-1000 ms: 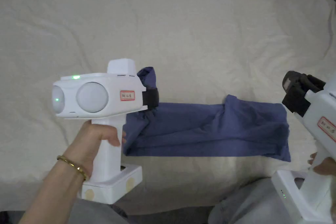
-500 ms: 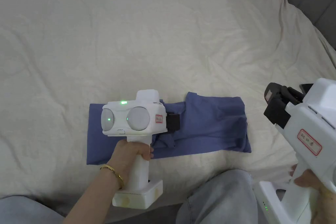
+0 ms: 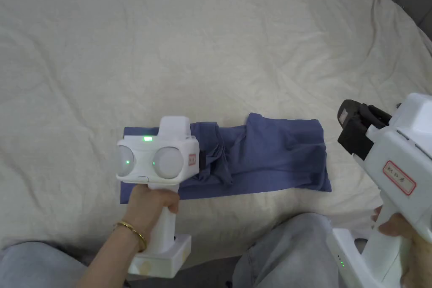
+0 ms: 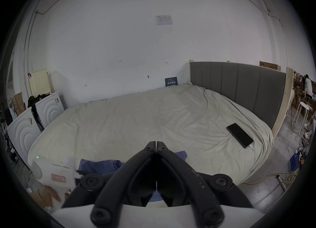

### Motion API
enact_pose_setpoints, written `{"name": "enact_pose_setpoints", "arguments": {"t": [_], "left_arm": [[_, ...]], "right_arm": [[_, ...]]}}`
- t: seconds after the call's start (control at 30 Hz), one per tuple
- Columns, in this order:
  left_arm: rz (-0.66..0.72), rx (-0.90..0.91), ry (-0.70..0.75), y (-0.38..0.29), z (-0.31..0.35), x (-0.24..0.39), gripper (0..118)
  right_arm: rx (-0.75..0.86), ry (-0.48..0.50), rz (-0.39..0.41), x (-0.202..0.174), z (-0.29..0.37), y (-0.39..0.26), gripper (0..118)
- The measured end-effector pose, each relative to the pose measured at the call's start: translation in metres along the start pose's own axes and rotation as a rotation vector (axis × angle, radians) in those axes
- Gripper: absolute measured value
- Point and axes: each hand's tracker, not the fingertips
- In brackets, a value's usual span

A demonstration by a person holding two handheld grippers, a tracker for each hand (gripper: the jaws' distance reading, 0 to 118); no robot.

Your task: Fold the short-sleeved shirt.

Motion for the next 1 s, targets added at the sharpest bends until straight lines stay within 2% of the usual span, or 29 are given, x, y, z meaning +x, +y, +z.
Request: {"name": "enact_pose_setpoints", "arguments": {"t": [0.07,0.1,0.27,0.33,0.43,0.5,0.57,0.63,0.7,0.73,0.8,0.9,1.0], "left_arm": [[0.012,-0.023,-0.066,-0.012,-0.008,0.007,1],[-0.005,-0.003,-0.051,-0.018,-0.008,0.015,1],[-0.260,0.038,0.005,-0.038,-0.009,0.064,1],[-0.309,0.038,-0.003,-0.046,-0.013,0.077,1],[-0.288,0.026,-0.020,-0.041,-0.010,0.082,1],[-0.233,0.022,-0.159,-0.032,0.004,0.077,3],[-0.189,0.083,-0.195,-0.019,0.023,0.067,19],[-0.127,0.170,-0.222,-0.002,0.042,0.049,68],[-0.056,0.211,-0.293,0.017,0.061,0.020,111],[-0.025,0.226,-0.314,0.024,0.068,0.006,118],[0.049,0.275,-0.364,0.036,0.083,-0.030,118],[0.135,0.234,-0.400,0.044,0.084,-0.086,118],[0.299,0.205,-0.437,0.036,0.075,-0.140,118]], "right_arm": [[-0.001,-0.002,0.011,0.000,0.004,-0.001,1],[0.000,-0.008,0.015,0.000,0.006,-0.002,1],[-0.008,-0.025,0.015,0.008,0.008,-0.004,1],[-0.012,-0.031,0.011,0.009,0.009,-0.004,1],[-0.014,-0.031,0.009,0.009,0.010,-0.005,1],[-0.014,-0.030,0.014,0.010,0.010,-0.004,1],[-0.011,-0.028,0.017,0.009,0.010,-0.002,1],[-0.004,-0.026,0.013,0.008,0.010,0.000,1],[0.003,-0.021,0.011,0.008,0.010,0.002,1],[0.005,-0.020,0.013,0.007,0.010,0.003,1],[0.005,-0.016,0.020,0.006,0.009,0.004,1],[0.001,-0.011,0.023,0.005,0.005,0.004,1],[-0.006,-0.004,0.024,0.001,0.004,0.004,1]]}}
